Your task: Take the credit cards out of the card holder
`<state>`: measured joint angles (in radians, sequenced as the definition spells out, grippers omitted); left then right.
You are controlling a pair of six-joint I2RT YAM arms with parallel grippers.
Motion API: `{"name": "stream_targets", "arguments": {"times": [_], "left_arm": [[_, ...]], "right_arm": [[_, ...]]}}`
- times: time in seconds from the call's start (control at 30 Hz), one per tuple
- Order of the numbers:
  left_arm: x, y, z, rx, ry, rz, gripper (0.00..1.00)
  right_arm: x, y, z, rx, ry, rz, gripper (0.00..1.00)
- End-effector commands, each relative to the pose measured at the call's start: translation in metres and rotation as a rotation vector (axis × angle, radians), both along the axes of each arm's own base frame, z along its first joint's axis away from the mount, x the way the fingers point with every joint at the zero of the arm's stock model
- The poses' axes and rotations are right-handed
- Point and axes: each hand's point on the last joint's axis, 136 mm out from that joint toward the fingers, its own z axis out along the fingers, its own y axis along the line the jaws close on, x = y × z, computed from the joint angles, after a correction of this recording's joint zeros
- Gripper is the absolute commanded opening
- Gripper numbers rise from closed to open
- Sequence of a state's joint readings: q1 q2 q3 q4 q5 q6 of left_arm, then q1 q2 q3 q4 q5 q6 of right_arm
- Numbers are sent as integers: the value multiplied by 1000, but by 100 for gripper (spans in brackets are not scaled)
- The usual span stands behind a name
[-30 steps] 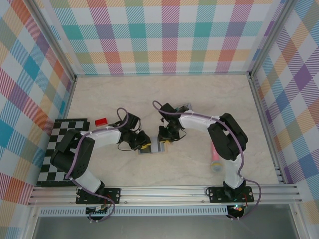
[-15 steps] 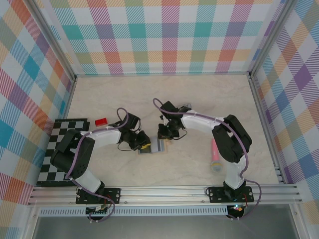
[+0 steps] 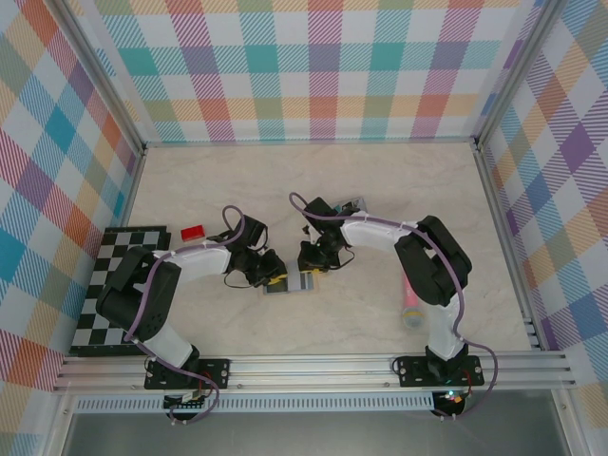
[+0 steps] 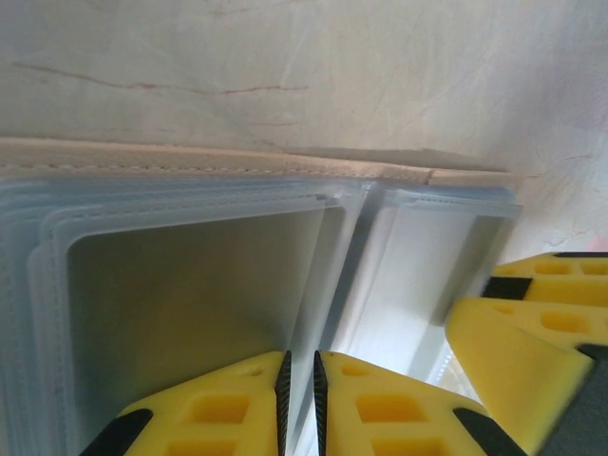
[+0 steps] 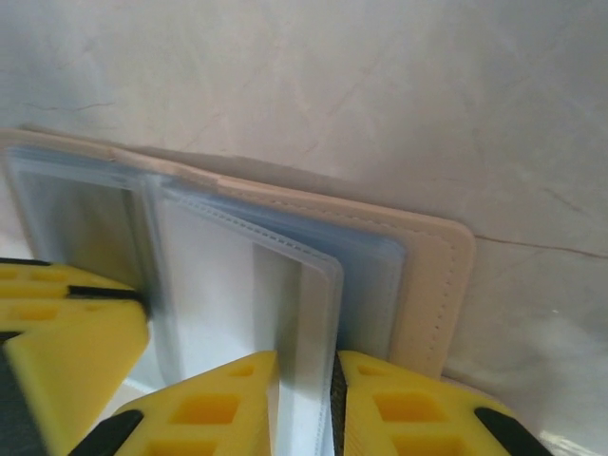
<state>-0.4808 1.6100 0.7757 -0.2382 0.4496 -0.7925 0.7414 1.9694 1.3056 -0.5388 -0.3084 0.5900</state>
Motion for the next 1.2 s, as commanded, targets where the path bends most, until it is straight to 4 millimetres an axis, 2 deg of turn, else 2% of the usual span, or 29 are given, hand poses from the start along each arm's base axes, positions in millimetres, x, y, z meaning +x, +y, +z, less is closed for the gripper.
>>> {"name": "stream_targets", "arguments": {"times": [0.0, 0.17, 0.23, 0.43, 0.6, 0.8, 1.03, 1.17], "left_arm": [[-5, 20, 5, 106, 19, 12, 18], [3, 31, 38, 152, -68, 5, 22], [2, 38, 42, 166, -76, 15, 23], [-6, 58, 30, 190, -33, 61, 24], [-10, 81, 33, 213, -32, 125, 24], [-16, 109, 35, 237, -29, 209, 25], [-22, 119, 35, 232, -22, 246, 25], [-21, 113, 38, 189, -36, 241, 25]], "right_arm": [[-2, 20, 20, 120, -5, 38, 22], [-1, 25, 36, 169, -24, 46, 22], [-2, 29, 42, 196, -25, 54, 23], [-7, 45, 52, 296, 14, 86, 24], [-14, 58, 57, 355, 44, 125, 28], [-25, 80, 51, 370, 70, 174, 33], [-25, 95, 37, 359, 83, 168, 41], [-18, 91, 43, 339, 28, 150, 43]]}}
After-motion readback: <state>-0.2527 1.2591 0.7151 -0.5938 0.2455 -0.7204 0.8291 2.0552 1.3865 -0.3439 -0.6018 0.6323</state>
